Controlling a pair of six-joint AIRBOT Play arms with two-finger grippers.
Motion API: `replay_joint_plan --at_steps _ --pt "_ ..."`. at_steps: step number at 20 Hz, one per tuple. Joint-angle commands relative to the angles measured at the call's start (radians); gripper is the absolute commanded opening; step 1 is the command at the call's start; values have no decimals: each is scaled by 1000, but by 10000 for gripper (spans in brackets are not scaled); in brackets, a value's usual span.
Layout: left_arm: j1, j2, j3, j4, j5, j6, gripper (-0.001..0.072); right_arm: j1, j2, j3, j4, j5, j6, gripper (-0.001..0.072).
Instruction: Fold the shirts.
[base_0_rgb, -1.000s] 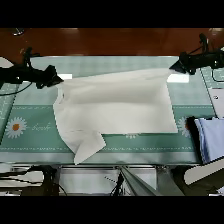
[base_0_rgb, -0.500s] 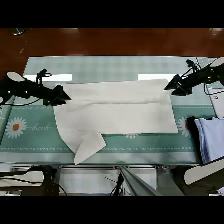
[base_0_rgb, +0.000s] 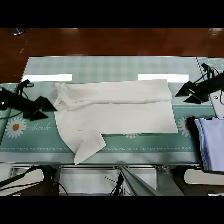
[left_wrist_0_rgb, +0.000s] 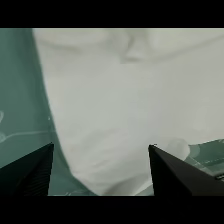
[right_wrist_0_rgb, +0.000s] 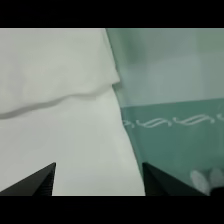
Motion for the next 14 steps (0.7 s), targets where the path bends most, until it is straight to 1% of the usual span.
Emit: replay_joint_plan --at_steps 1,3,4,5,7,8,10,11,12,13,14 --pt "86 167 -235 39 93 0 704 -5 230 -341 222 -209 -91 622" --pt "97 226 -329 37 106 -16 704 -5 314 -478 403 -212 -189 622" --pt "92 237 -370 27 96 -16 704 -5 346 -525 446 -212 -214 622" --pt "82 238 -407 9 94 -5 704 -5 371 -554 452 -212 -217 622" --pt "63 238 -470 -54 117 53 704 -5 403 -575 433 -201 -217 622" --pt "60 238 -497 -107 135 71 704 -6 410 -575 433 -190 -218 622" --pt "45 238 -555 -266 167 164 703 -6 415 -575 433 -177 -217 622" --pt "25 238 -582 -330 188 188 704 -6 415 -575 433 -177 -217 622" --pt "-2 238 -607 -365 220 203 704 -6 415 -575 436 -179 -214 621" --pt "-37 234 -626 -373 267 204 704 -6 415 -575 441 -186 -209 622" --pt "-69 225 -634 -373 282 204 703 -6 415 -574 444 -195 -190 622"
